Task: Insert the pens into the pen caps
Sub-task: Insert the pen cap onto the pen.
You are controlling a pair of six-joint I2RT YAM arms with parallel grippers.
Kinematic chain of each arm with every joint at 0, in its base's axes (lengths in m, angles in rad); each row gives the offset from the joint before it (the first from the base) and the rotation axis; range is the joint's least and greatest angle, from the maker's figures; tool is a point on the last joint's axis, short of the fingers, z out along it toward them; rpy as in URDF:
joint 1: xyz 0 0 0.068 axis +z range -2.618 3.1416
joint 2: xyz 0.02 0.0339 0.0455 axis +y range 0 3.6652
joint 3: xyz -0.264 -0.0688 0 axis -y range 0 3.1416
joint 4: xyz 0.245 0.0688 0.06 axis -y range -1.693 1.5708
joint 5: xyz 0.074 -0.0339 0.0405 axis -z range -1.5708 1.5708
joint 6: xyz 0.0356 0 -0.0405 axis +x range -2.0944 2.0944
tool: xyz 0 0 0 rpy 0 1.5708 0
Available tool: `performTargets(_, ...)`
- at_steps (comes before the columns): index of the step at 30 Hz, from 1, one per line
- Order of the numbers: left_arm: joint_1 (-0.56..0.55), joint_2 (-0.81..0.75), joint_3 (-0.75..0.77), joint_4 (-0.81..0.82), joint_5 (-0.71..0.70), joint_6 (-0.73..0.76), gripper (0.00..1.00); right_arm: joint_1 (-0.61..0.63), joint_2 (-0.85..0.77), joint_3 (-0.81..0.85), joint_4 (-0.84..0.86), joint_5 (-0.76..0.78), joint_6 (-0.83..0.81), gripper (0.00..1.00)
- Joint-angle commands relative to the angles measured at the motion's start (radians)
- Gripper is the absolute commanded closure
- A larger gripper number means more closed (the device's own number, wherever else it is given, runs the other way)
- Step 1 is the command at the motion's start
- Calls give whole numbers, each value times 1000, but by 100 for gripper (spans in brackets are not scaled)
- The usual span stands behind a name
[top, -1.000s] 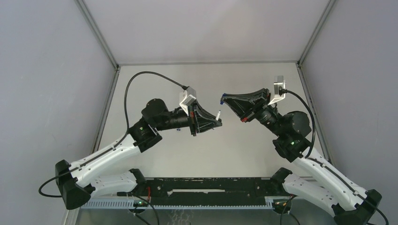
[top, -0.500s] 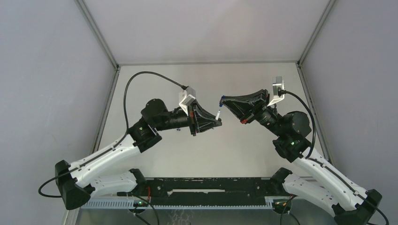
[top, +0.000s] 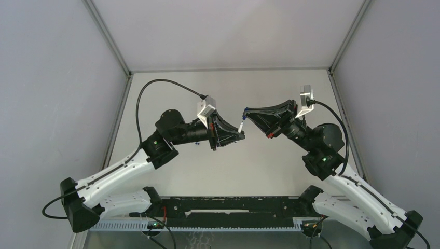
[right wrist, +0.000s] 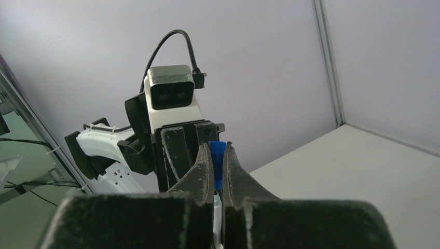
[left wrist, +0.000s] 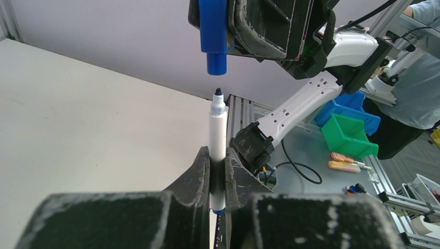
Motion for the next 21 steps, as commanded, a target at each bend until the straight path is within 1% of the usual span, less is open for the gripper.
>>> performTargets(1, -6, -21, 56, 36, -5, 3, 100, 10, -4, 4, 17, -5, 6, 100)
performTargets(21, -5, -42, 34, 32, -41, 7, 100, 17, 8, 4, -4, -30, 9, 100)
